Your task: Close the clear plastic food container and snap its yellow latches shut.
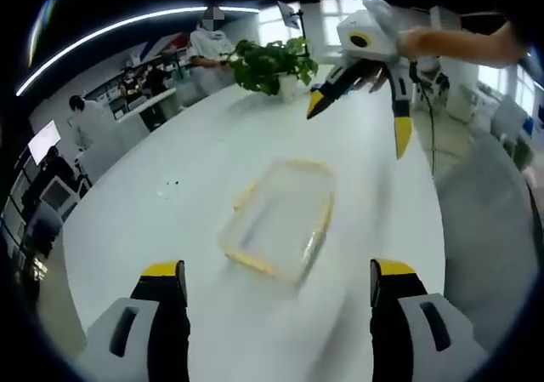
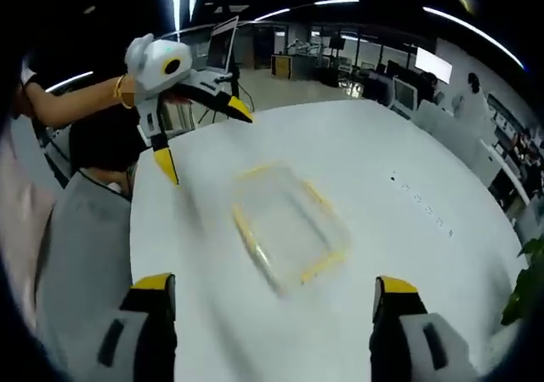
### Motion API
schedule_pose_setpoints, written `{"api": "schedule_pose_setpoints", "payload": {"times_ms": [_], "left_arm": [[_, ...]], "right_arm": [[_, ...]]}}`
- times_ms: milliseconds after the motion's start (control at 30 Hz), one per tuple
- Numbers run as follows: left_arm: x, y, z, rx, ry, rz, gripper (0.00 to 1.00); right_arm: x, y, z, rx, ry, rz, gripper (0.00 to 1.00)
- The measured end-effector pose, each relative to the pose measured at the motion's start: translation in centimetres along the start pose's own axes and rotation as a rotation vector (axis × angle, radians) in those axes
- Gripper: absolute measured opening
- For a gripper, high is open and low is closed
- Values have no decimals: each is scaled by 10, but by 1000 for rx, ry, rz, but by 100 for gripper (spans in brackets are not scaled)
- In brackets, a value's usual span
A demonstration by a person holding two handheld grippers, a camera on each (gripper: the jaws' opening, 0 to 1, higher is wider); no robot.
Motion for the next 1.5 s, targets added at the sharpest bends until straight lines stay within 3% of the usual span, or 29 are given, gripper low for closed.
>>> {"api": "schedule_pose_setpoints", "payload": {"times_ms": [67, 167, 267, 333, 533, 700, 767, 900, 1000, 1167, 1333, 1500], "left_arm": [[-3, -5, 8, -45, 5, 24, 87], [-9, -11, 16, -35, 51, 51, 86], [-17, -10, 24, -71, 112, 138, 84], [-21, -14, 31, -106, 106, 163, 84], [-21, -32, 49, -153, 93, 153, 89], [-33, -32, 62, -295, 145, 336, 91], [-34, -37, 66, -317, 156, 365, 92], [-33, -47, 77, -310, 150, 361, 98], [-33, -58, 83, -278, 163, 294, 99], [-33, -60, 90, -337, 159, 351, 99], [-30, -68, 94, -334, 158, 310, 98], [-34, -68, 94, -358, 166, 343, 99]], "right_arm": [[-4, -5, -7, 24, -4, 17, 96], [-8, -13, -15, 60, -19, 39, 97], [-11, -23, -23, 125, -37, 65, 97], [-14, -27, -27, 175, -65, 97, 97], [-18, -32, -39, 287, -109, 166, 96], [-26, -38, -54, 364, -133, 219, 96], [-29, -42, -62, 409, -124, 246, 95], [-33, -53, -73, 484, -122, 266, 95], [-36, -62, -80, 497, -129, 259, 95], [-42, -69, -84, 519, -137, 265, 95], [-44, -75, -80, 504, -135, 233, 94], [-46, -67, -75, 496, -150, 273, 95]]}}
Point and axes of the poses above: the point that each gripper's makers call its tool centre point, and the gripper's own axes: x roughly forward along the fingers, z roughly to its right, y roughly out of its top, the point moved 4 cm from there along -x, roughly backward along the fingers, and after that the axes turned 11 degrees about -y, right-handed, at the moved point
